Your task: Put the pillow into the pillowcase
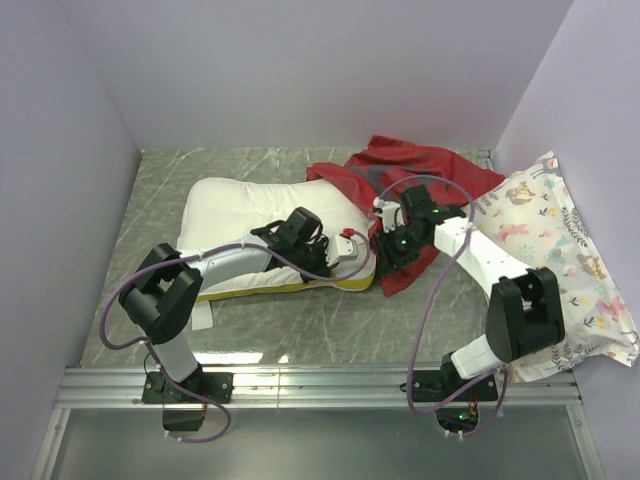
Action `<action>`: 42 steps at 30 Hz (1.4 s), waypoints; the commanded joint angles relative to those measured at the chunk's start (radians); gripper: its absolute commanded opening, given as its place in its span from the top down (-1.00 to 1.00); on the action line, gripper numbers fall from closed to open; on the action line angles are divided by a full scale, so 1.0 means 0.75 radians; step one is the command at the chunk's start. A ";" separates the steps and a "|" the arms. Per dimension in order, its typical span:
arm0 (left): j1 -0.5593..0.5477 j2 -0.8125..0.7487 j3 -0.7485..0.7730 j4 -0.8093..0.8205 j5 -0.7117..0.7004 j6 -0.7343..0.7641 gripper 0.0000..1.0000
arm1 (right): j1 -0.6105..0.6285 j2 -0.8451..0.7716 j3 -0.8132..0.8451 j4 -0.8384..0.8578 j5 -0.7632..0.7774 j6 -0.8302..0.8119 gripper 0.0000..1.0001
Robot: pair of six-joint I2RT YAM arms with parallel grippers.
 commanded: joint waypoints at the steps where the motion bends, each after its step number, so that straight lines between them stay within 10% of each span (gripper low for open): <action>1: 0.031 0.010 0.071 -0.048 0.094 -0.051 0.99 | 0.066 0.076 -0.049 0.224 0.089 0.092 0.03; 11: 0.086 0.002 0.101 -0.044 0.160 -0.139 0.99 | 0.083 0.197 -0.066 0.437 0.488 0.186 -0.01; 15: 0.133 0.037 0.175 -0.058 0.199 -0.270 0.99 | 0.072 0.185 -0.056 0.378 0.295 0.143 0.98; 23: 0.158 0.008 0.463 0.120 0.082 -0.742 0.99 | -0.099 -0.224 0.014 -0.010 -0.325 -0.073 1.00; 28: 0.023 0.147 0.558 0.091 -0.020 -0.685 0.99 | -0.102 -0.321 0.137 -0.060 -0.493 -0.023 1.00; 42: 0.010 0.413 0.280 0.179 -0.055 -0.575 0.99 | -0.154 -0.388 0.178 -0.007 -0.424 0.051 1.00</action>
